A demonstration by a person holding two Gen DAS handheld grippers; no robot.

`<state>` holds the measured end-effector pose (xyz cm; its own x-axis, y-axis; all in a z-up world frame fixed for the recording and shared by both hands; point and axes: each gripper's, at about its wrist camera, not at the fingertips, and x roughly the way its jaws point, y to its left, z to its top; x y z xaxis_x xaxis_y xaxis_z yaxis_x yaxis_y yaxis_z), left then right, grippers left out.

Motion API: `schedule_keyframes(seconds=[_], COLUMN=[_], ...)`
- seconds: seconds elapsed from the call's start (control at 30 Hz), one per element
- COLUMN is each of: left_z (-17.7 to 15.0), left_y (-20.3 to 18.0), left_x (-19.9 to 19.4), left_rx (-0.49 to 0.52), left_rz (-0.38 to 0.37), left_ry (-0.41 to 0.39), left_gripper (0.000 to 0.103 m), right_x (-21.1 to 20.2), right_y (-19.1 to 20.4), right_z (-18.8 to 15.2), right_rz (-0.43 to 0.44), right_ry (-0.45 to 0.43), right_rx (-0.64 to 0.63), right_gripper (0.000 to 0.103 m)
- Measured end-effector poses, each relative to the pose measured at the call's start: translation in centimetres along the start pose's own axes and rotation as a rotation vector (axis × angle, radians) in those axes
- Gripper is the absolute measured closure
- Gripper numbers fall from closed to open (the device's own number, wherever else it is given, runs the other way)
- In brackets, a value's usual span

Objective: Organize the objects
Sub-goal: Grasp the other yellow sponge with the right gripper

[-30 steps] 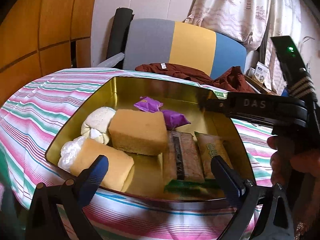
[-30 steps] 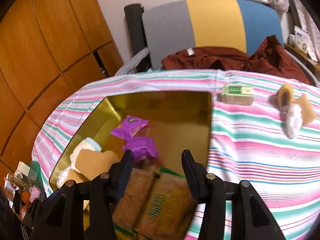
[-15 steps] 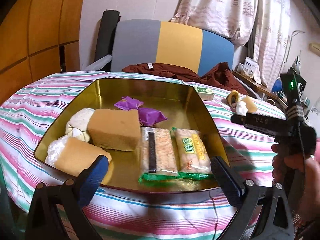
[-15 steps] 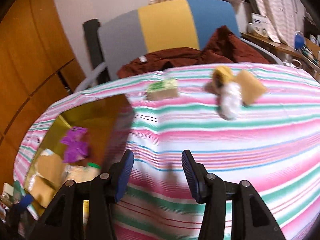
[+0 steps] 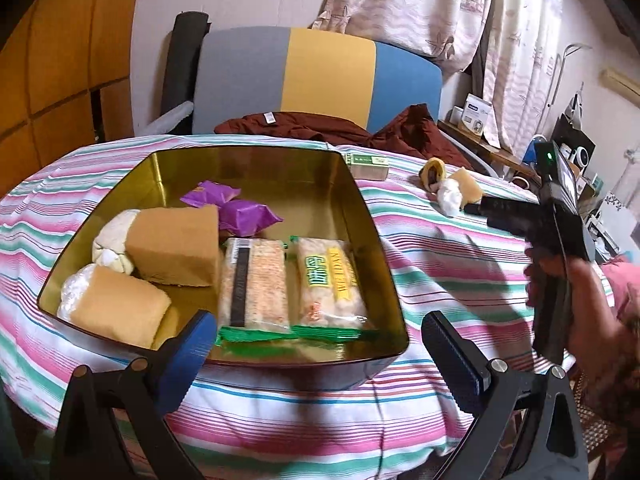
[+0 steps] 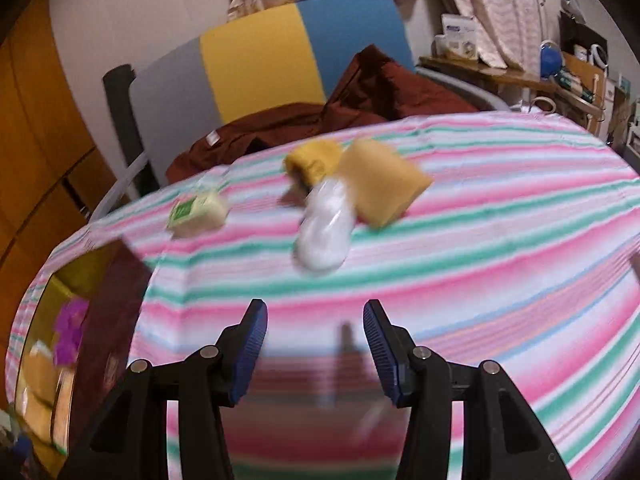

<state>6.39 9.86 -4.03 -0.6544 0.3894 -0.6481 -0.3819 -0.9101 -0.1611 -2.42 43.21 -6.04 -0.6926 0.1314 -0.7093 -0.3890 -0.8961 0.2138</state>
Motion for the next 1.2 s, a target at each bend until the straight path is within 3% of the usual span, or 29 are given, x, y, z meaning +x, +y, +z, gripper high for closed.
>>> schedule_keyframes(seconds=[0.1, 0.23, 0.47, 0.67, 0.7, 0.77, 0.83, 1.2], left_z=[0.2, 0.4, 0.6, 0.6, 0.7, 0.7, 0.8, 3.5], left_y=[-0.7, -1.7, -3.2, -4.5, -4.6, -5.1, -5.7, -9.9], left_x=[-0.1, 0.0, 0.1, 0.7, 0.8, 0.9, 0.9, 3.4], left_rx=[0.021, 0.047, 0.098, 0.127, 0.132, 0.144, 0.161, 0.202], left_rz=[-0.005, -0.018, -0.019, -0.017, -0.02, -0.023, -0.023, -0.088], left_ry=[0.0, 0.008, 0.025, 0.047, 0.051, 0.05, 0.048, 0.049], left_gripper=[0.0, 0.0, 0.0, 0.0, 0.0, 0.0, 0.0, 0.0], right_x=[0.3, 1.3, 5.4, 7.0, 7.1, 7.0, 6.4, 1.9], right_y=[-1.4, -3.1, -5.3, -6.3, -6.3, -6.2, -6.3, -9.0], right_z=[2.8, 6.5, 9.4, 8.4, 8.3, 7.8, 7.3, 2.6], right_rz=[-0.043, -0.073, -0.057, 0.048, 0.059, 0.069, 0.073, 0.007], right_ry=[-0.046, -0.077, -0.002, 0.025, 0.022, 0.005, -0.008, -0.104], right_rx=[0.017, 0.03, 0.027, 0.051, 0.05, 0.038, 0.03, 0.108], right_gripper=[0.052, 0.044, 0.044, 0.045, 0.054, 0.06, 0.066, 0.069])
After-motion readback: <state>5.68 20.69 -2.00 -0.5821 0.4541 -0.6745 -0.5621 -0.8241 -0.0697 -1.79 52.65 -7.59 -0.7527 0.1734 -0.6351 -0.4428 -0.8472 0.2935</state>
